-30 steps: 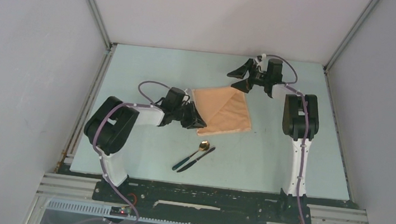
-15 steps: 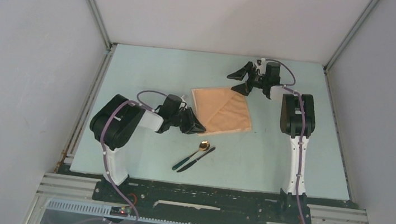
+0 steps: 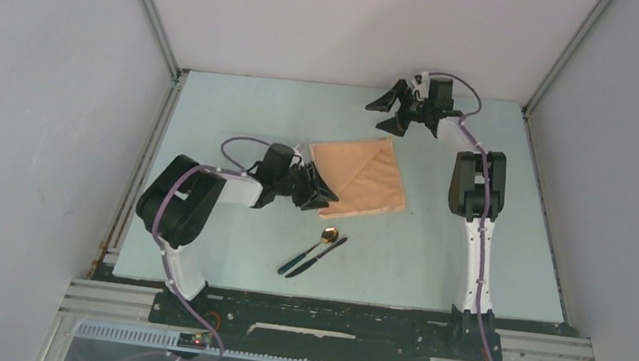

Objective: Fold the napkin into a case and place the utensils inside
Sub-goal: Smooth out the upper triangle-folded napkin at the center of the board.

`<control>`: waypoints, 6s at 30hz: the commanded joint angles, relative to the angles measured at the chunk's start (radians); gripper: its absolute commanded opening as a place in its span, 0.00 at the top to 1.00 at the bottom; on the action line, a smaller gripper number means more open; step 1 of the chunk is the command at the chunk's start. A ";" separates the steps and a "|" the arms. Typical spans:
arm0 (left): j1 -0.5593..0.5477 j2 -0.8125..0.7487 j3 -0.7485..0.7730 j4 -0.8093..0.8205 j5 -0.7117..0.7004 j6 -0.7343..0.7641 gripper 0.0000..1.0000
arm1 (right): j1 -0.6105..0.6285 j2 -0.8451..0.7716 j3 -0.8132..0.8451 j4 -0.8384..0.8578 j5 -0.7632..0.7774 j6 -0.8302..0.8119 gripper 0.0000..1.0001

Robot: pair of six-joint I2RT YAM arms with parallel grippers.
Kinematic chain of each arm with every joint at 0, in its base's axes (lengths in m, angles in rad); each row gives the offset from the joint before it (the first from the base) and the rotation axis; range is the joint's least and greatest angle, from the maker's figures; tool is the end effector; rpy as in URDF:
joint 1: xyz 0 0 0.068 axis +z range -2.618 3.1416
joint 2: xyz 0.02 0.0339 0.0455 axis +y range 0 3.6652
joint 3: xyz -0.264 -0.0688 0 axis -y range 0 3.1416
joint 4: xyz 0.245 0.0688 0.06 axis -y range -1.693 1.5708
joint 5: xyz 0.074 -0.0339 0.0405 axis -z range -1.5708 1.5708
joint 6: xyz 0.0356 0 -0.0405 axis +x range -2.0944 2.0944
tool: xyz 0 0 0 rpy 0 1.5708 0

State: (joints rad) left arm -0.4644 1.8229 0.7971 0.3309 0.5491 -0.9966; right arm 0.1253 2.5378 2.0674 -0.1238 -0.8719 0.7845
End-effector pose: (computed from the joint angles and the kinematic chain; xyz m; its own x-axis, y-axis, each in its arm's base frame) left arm 0.2995 -0.1708 0.1239 -0.9327 -0.3338 -0.1366 -0.0785 0.5575 -0.8265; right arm 0.5554 0.0974 0.1516 -0.8946 0.3454 -0.2836 -0.1099 0.4451 0.8887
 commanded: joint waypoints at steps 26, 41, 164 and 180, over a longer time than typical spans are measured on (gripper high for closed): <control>0.176 -0.308 0.157 -0.520 -0.328 0.142 0.62 | 0.352 -0.084 0.068 -0.264 0.571 -0.317 0.42; 0.176 -0.490 -0.025 -0.552 -0.368 0.203 0.42 | 0.474 0.033 0.272 -0.432 0.915 -0.427 0.47; 0.206 0.376 0.574 -0.225 -0.071 0.022 1.00 | 0.344 -0.362 -0.870 0.696 -0.139 0.117 0.30; 0.227 0.429 0.608 -0.266 -0.059 -0.015 1.00 | 0.397 -0.370 -0.903 0.555 -0.126 -0.008 0.30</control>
State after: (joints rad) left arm -0.2516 2.2208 1.3769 0.1059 0.5106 -1.0138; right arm 0.5091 2.1880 1.1934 0.4717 -0.9966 0.8383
